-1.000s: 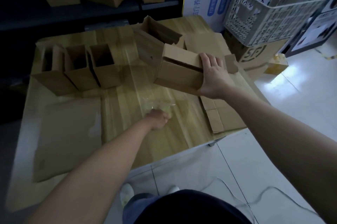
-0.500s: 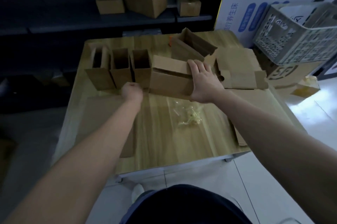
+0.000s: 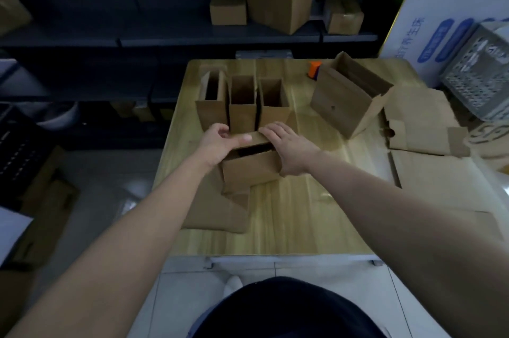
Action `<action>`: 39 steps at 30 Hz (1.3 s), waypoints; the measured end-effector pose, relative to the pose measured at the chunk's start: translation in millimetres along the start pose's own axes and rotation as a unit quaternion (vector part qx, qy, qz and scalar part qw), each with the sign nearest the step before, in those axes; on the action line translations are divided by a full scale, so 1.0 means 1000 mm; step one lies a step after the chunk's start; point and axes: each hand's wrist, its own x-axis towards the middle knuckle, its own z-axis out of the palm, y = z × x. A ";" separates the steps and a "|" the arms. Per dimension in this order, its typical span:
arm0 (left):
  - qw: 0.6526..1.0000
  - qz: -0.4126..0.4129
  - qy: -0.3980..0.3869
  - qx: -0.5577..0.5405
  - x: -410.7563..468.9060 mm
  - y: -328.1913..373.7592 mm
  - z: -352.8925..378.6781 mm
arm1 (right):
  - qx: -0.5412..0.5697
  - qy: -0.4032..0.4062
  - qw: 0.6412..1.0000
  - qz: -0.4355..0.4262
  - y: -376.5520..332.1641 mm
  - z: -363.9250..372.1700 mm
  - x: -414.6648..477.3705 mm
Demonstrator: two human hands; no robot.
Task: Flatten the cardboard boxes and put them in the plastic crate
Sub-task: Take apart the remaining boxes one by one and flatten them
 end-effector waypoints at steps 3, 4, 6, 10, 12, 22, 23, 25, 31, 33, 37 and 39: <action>0.995 0.009 0.095 0.013 0.002 -0.007 -0.001 | 0.092 0.002 0.990 0.103 -0.004 -0.001 0.008; 0.993 0.011 0.119 0.017 0.003 -0.007 -0.001 | 0.162 -0.010 0.977 0.141 -0.002 -0.004 0.010; 0.988 0.018 0.149 0.033 0.004 -0.006 0.000 | 0.318 -0.026 0.930 0.182 0.002 -0.011 0.014; 0.985 -0.006 0.161 0.059 0.005 0.000 0.007 | 0.393 0.045 0.885 0.247 0.003 -0.014 0.021; 0.985 -0.038 0.161 0.052 0.006 0.001 0.009 | 0.371 0.055 0.888 0.266 0.002 -0.012 0.022; 0.979 -0.064 0.156 -0.115 0.003 0.000 0.014 | 0.303 0.058 0.886 0.346 -0.009 -0.012 0.017; 0.977 -0.072 0.150 -0.133 0.001 0.000 0.014 | 0.302 0.061 0.884 0.350 -0.010 -0.013 0.017; 0.974 -0.098 0.130 -0.156 0.001 -0.001 0.012 | 0.292 0.060 0.887 0.352 -0.011 -0.015 0.016; 0.971 -0.136 0.070 -0.186 0.006 0.003 0.000 | 0.302 0.043 0.896 0.322 -0.011 -0.027 0.015; 0.972 -0.143 0.032 -0.183 0.006 0.004 -0.003 | 0.323 0.034 0.895 0.307 -0.009 -0.031 0.014; 0.955 -0.161 -0.068 -0.240 0.011 0.008 -0.023 | 0.427 0.021 0.861 0.273 0.000 -0.042 0.011; 0.969 -0.151 -0.033 -0.191 0.014 0.005 -0.025 | 0.449 0.015 0.860 0.244 0.002 -0.048 0.012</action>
